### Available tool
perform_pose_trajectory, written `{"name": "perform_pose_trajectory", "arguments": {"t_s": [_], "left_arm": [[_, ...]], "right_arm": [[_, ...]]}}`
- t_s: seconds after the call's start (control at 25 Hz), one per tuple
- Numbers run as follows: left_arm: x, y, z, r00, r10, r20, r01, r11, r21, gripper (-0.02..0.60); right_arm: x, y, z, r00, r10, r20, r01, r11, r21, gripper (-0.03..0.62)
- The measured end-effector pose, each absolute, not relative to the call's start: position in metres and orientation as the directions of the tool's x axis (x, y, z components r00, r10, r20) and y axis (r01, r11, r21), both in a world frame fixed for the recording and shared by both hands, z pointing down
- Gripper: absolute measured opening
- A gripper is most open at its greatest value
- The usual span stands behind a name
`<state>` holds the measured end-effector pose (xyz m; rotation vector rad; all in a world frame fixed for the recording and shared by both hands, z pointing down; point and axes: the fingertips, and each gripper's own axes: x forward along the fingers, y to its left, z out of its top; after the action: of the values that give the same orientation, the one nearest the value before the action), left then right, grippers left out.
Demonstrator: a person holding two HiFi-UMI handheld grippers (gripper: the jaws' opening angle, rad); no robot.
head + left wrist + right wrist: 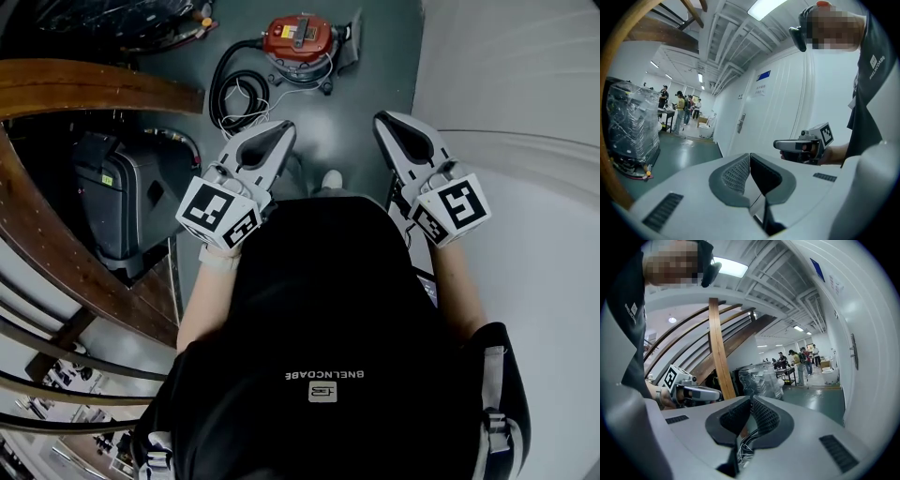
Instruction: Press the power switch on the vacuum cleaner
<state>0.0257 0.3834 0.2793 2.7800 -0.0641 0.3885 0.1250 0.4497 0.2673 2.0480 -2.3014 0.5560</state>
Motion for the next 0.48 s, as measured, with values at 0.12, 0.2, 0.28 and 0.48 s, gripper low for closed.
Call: {"name": "perform_pose_trajectory", "arguments": {"t_s": [0.12,0.2,0.28,0.48], "left_arm": [[0.029,0.363,0.284,0.963,0.015,0.267,-0.077,-0.942,0.328,0.015],[0.028,0.345,0.287,0.964,0.024,0.266,-0.069,-0.939,0.336,0.015],[0.026,0.322,0.29,0.965,0.027,0.262,-0.069,-0.935,0.349,0.015],[0.017,0.256,0.297,0.968,0.027,0.251,-0.069,-0.927,0.369,0.015]], "right_arm": [[0.127,0.43,0.271,-0.13,-0.959,0.253,-0.965,0.064,-0.254,0.035],[0.126,0.412,0.273,-0.126,-0.956,0.265,-0.966,0.057,-0.252,0.035],[0.123,0.39,0.274,-0.125,-0.953,0.277,-0.966,0.054,-0.251,0.035],[0.114,0.324,0.283,-0.139,-0.939,0.314,-0.968,0.062,-0.242,0.035]]}}
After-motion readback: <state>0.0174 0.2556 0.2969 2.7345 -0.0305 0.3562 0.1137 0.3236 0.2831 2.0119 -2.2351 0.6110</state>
